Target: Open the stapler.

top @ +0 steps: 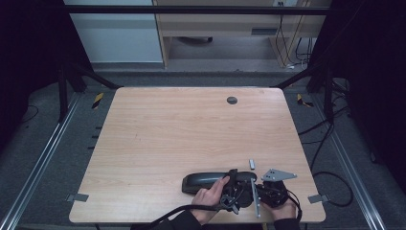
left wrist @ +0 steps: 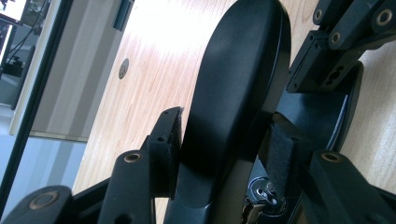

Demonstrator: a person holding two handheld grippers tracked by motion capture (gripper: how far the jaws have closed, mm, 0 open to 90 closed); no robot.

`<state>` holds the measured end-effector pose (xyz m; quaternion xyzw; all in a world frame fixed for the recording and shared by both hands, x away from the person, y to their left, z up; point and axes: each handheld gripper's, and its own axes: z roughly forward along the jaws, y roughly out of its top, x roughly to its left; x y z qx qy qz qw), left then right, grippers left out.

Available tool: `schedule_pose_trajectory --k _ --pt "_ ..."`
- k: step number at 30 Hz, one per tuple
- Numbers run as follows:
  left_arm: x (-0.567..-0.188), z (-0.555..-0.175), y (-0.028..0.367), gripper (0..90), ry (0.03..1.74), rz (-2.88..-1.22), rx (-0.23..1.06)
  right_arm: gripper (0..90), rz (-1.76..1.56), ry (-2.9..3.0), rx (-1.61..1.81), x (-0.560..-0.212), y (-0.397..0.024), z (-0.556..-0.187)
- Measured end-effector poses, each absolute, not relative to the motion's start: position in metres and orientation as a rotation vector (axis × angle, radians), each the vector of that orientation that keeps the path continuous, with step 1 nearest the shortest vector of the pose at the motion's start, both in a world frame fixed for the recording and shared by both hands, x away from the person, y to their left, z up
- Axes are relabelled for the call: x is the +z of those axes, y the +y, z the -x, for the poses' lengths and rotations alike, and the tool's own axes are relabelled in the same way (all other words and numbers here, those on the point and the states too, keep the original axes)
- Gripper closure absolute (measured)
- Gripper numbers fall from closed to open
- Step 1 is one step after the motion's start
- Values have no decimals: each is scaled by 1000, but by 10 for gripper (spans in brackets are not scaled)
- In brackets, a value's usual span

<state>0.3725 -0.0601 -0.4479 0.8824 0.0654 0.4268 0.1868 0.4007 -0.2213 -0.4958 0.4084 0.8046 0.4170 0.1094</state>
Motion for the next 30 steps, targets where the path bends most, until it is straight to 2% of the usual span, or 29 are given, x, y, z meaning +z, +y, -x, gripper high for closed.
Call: schedule_pose_trajectory --k 30 --pt "-417 -368 -36 545 304 -2356 1179 900 -1254 2348 1229 -495 -222 -400"
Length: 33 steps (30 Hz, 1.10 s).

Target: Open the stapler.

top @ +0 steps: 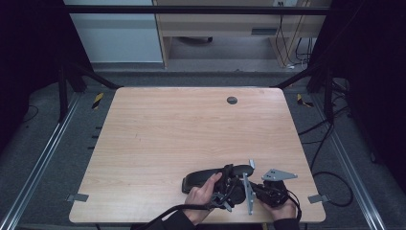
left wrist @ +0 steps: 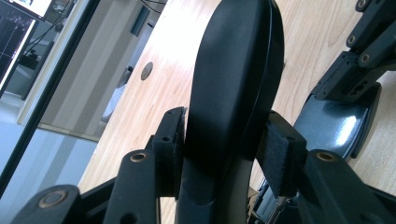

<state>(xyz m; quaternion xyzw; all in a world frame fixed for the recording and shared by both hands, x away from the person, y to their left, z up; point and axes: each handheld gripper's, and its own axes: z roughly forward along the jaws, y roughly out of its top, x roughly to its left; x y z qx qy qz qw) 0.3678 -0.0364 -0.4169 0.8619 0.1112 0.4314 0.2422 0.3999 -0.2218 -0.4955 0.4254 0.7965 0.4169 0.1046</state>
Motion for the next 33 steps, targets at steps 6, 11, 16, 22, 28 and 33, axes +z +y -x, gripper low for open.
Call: schedule_pose_trajectory --k 6,11,16,22,28,33 --pt "-412 -367 -32 550 330 -2328 1171 900 -1238 2344 1234 -496 -222 -400" --pt "-408 -366 -27 555 356 -2307 1164 900 -1241 2343 1230 -496 -221 -400" --pt "-403 -366 -22 559 376 -2290 1164 900 -1241 2344 1219 -496 -221 -400" --pt "-398 -366 -17 564 399 -2273 1159 900 -1244 2341 1220 -496 -221 -400" --pt "-395 -364 -12 571 412 -2256 1168 900 -1250 2341 1220 -496 -221 -400" --pt "-391 -364 -6 577 438 -2226 1167 900 -1256 2342 1219 -496 -221 -400"
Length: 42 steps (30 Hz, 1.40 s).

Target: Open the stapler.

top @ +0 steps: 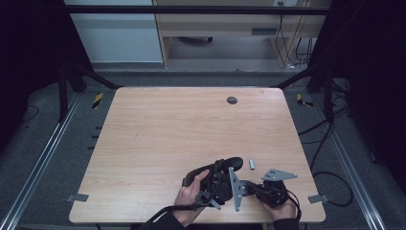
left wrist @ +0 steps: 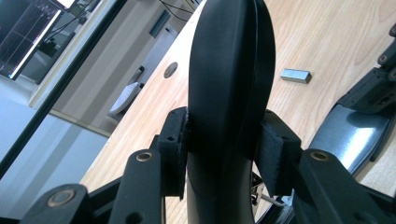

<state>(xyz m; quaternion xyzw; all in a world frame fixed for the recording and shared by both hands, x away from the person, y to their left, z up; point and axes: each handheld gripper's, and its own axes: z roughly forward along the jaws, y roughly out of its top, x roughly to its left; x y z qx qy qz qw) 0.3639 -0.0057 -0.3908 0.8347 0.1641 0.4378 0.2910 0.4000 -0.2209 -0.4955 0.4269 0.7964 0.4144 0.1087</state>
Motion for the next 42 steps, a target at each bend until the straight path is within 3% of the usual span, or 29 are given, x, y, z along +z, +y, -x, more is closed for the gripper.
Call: schedule_pose_trajectory --k 42 --pt "-366 -363 50 585 646 -2068 1054 900 -1268 2340 1215 -495 -220 -399"
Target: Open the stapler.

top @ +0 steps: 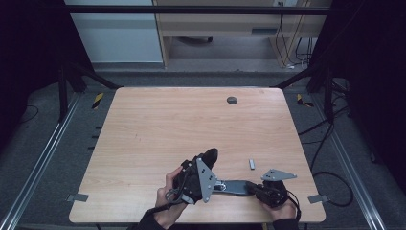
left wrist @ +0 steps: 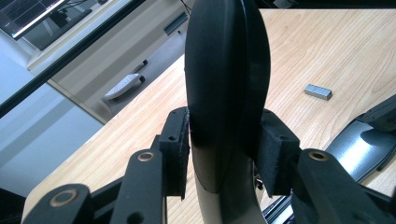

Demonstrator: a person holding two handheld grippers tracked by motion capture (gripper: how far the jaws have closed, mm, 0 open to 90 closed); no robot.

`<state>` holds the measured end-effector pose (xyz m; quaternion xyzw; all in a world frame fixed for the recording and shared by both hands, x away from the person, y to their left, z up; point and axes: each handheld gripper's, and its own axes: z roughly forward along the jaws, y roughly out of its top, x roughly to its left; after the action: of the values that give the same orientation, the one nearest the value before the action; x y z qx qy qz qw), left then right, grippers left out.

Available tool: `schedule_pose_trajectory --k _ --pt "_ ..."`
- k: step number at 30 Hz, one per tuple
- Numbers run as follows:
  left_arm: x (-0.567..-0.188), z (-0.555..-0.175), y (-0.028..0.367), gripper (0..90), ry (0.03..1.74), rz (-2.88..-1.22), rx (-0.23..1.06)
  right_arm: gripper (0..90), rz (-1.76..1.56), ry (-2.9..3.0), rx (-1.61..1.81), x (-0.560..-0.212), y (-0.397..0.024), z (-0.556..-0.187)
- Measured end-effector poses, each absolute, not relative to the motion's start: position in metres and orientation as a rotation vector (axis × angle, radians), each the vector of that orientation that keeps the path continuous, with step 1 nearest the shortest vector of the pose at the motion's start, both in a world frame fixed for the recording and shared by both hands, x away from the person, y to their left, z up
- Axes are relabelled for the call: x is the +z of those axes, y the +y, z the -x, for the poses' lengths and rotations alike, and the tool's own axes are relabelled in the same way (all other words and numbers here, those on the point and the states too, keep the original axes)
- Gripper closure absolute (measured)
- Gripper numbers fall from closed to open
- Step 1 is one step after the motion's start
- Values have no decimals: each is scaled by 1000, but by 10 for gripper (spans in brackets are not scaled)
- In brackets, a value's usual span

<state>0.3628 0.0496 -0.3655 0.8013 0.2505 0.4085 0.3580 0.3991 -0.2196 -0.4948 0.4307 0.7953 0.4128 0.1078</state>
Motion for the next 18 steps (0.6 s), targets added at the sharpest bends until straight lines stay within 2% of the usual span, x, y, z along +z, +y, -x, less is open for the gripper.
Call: schedule_pose_trajectory --k 18 --pt "-360 -364 80 573 730 -2011 1015 900 -1257 2342 1207 -495 -219 -399"
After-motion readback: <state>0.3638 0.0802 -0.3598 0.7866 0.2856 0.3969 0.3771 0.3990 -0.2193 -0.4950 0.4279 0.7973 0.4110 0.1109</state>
